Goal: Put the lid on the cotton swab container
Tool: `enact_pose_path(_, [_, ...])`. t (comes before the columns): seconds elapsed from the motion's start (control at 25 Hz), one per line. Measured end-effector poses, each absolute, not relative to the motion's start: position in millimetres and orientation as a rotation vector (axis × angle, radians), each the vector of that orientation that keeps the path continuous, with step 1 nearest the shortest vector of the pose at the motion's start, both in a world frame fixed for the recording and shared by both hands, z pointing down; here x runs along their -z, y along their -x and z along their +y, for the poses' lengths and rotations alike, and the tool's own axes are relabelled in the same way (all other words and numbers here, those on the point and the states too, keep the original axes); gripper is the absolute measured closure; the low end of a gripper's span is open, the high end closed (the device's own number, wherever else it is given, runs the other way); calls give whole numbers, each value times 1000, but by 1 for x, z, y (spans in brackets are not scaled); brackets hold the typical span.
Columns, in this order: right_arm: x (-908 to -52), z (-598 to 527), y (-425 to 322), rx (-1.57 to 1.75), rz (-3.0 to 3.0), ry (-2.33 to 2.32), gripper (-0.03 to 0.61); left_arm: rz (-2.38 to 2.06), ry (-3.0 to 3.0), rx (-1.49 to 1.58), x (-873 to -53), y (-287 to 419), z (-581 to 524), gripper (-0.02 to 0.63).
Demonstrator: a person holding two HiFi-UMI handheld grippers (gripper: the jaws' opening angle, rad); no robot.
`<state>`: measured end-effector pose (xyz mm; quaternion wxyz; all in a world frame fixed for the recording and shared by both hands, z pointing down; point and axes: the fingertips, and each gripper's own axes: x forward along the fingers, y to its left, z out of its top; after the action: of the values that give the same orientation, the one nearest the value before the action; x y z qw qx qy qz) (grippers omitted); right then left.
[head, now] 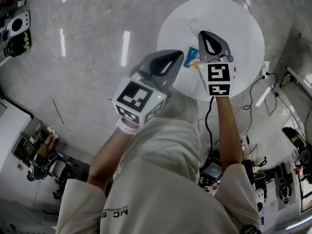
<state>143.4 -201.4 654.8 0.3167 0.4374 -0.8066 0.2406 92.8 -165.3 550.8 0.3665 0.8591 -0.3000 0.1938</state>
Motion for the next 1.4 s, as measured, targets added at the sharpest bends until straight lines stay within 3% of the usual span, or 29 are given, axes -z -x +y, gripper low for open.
enact_pose_path(1.0, [-640, -184, -143, -614, -2159, -1263, 583, -774, -2206, -459, -553, -84, -138, 615])
enact_pose_path(1.4, [-555, -121, -125, -548, -2189, -1339, 582, -809, -2283, -400, -483, -50, -82, 615])
